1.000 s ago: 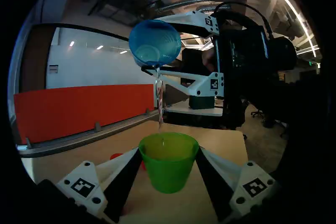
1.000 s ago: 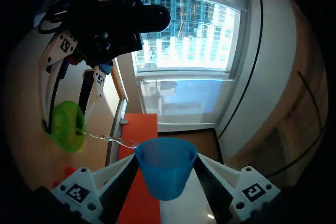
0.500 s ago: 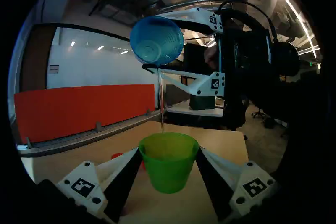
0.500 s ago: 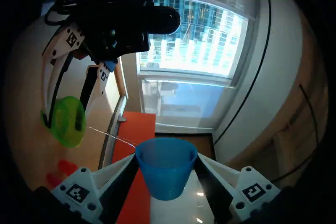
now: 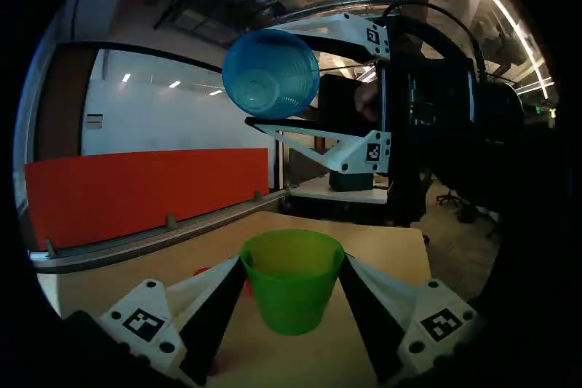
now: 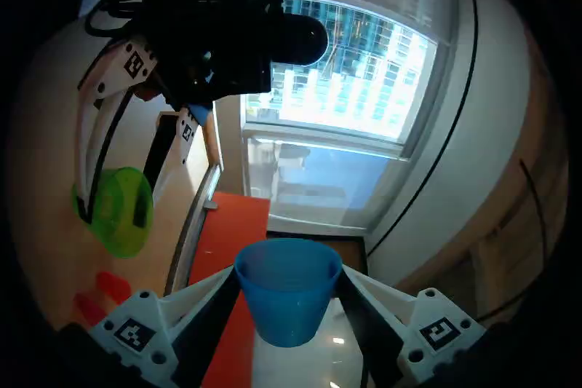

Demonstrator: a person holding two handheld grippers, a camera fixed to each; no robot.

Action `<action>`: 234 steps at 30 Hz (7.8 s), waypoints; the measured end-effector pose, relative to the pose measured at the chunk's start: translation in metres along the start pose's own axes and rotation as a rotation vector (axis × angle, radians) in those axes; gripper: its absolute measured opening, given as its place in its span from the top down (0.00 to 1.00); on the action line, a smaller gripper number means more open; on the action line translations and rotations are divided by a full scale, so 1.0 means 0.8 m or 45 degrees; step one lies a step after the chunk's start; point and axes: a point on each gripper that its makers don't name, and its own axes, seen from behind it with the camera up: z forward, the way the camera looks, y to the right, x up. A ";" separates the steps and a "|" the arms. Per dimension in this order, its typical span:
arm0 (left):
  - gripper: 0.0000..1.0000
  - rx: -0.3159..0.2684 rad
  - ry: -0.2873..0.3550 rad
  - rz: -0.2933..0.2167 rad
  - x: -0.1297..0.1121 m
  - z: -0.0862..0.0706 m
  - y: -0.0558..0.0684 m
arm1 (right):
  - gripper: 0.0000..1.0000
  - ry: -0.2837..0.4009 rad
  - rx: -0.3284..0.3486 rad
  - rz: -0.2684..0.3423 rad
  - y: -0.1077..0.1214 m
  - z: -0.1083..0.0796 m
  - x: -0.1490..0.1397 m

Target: Pour water

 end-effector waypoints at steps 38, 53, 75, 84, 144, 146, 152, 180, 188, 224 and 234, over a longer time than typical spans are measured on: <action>0.14 0.023 -0.015 0.044 0.007 -0.002 -0.007 | 0.10 0.024 0.199 1.680 -0.040 -0.037 0.014; 0.14 0.037 -0.035 0.051 0.003 -0.002 -0.014 | 0.10 0.043 0.232 1.990 -0.045 -0.047 0.014; 0.14 0.058 -0.117 0.056 -0.023 0.008 -0.030 | 0.10 -0.139 0.215 1.980 -0.118 -0.102 -0.053; 0.14 0.063 -0.187 0.053 -0.044 0.016 -0.037 | 0.10 -0.185 0.279 1.972 -0.160 -0.119 -0.061; 0.14 -0.042 -0.782 0.066 -0.267 0.074 -0.054 | 0.09 -0.424 0.717 1.947 -0.410 -0.125 -0.070; 0.14 -0.043 -0.781 0.056 -0.269 0.075 -0.053 | 0.09 -0.425 0.721 1.947 -0.412 -0.125 -0.069; 0.14 -0.038 -0.784 0.036 -0.278 0.075 -0.053 | 0.09 -0.425 0.721 1.954 -0.413 -0.124 -0.068; 0.12 -0.039 -0.764 0.016 -0.288 0.064 -0.050 | 0.09 -0.431 0.753 1.934 -0.424 -0.119 -0.052; 0.01 -0.042 -0.787 0.035 -0.294 0.058 -0.049 | 0.09 -0.434 0.773 1.927 -0.435 -0.118 -0.046; 0.01 0.071 -0.774 -0.078 -0.303 -0.023 -0.042 | 0.08 -0.492 0.835 1.912 -0.498 -0.104 -0.029; 0.01 0.101 -0.740 -0.091 -0.294 -0.027 -0.043 | 0.06 -0.518 0.826 1.909 -0.502 -0.119 -0.031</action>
